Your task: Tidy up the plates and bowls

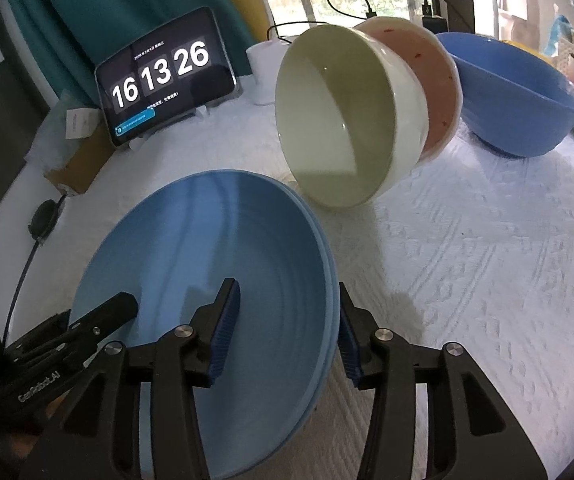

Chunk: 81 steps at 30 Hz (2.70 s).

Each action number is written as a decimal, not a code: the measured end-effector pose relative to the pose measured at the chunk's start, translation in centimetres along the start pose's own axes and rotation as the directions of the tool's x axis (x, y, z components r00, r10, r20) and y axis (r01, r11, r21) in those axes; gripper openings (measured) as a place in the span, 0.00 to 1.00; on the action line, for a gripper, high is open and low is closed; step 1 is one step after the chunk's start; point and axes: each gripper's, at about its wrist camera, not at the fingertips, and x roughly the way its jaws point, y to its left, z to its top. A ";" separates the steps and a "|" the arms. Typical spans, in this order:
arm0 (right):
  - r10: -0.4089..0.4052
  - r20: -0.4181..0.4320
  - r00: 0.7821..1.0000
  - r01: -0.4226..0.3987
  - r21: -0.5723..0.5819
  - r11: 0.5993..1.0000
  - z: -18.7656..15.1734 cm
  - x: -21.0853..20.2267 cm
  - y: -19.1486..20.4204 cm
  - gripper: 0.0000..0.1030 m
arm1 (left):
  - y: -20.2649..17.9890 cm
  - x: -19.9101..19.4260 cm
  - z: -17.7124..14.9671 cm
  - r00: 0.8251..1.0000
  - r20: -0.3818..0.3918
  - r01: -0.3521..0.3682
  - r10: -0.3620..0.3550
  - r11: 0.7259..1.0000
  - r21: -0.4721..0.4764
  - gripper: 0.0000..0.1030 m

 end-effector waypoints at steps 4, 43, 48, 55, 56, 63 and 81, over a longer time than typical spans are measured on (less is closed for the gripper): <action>-0.012 0.005 1.000 0.013 -0.011 1.000 0.0 0.1 0.1 0.48 | -0.2 0.1 0.0 1.000 0.011 -0.013 0.013 1.000 0.009 0.54; -0.034 0.100 0.994 0.030 0.043 0.999 -0.6 -5.8 -4.7 0.49 | -2.5 -4.7 0.3 0.973 0.186 -0.131 0.135 0.991 -0.032 0.56; -0.038 0.125 0.991 0.031 0.057 0.998 -0.7 -6.8 -5.4 0.49 | -4.5 -5.7 0.4 0.972 0.214 -0.101 0.096 0.995 0.014 0.56; -0.057 0.156 0.986 0.045 0.075 0.996 -1.0 -8.6 -7.0 0.49 | -7.9 -5.8 0.5 0.974 0.222 -0.061 0.042 0.995 0.082 0.56; -0.060 0.161 0.985 0.048 0.078 0.996 -1.0 -8.9 -7.3 0.49 | -8.2 -5.8 0.6 0.974 0.223 -0.058 0.037 0.995 0.086 0.56; -0.084 0.190 0.978 0.064 0.109 0.992 -1.3 -10.7 -9.5 0.49 | -11.4 -5.6 0.7 0.977 0.214 -0.029 -0.003 0.989 0.147 0.56; -0.125 0.257 0.958 0.094 0.132 0.987 -0.5 -14.3 -13.4 0.49 | -19.1 -4.6 1.7 0.976 0.187 0.052 -0.113 0.952 0.300 0.56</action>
